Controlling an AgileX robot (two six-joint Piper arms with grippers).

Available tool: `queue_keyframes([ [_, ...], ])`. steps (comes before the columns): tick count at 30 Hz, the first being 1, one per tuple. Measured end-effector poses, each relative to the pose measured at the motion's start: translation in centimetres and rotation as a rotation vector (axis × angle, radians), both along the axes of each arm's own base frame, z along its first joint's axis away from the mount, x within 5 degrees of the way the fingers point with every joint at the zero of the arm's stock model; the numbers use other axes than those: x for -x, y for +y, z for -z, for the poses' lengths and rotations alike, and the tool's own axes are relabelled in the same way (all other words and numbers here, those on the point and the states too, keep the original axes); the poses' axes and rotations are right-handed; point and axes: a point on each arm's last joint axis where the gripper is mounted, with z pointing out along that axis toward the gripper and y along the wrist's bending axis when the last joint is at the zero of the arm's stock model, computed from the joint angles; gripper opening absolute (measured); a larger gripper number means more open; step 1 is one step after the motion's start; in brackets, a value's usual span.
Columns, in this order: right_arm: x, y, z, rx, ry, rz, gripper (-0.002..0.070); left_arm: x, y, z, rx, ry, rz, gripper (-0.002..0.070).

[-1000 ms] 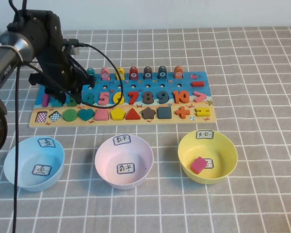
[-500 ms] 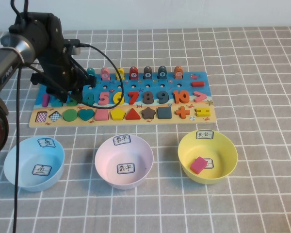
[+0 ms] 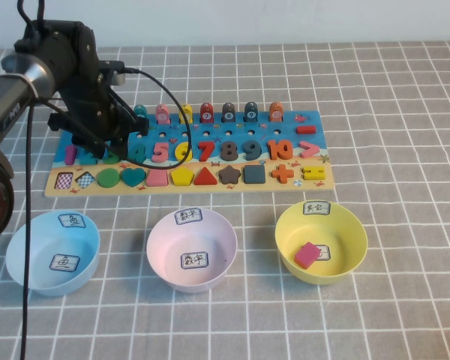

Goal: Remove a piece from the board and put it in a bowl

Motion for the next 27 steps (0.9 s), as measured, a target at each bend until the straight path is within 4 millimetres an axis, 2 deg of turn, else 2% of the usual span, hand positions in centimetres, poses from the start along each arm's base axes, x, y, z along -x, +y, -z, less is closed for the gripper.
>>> queue_keyframes([
  [19, 0.0, 0.0, 0.0, 0.0, 0.0, 0.0, -0.0019, -0.03, -0.01, -0.01, 0.0, -0.004, 0.002, 0.0295],
  [27, 0.0, 0.0, 0.0, 0.0, 0.0, 0.0, -0.0019, 0.02, 0.01, 0.01, -0.002, 0.003, 0.003, 0.0238],
])
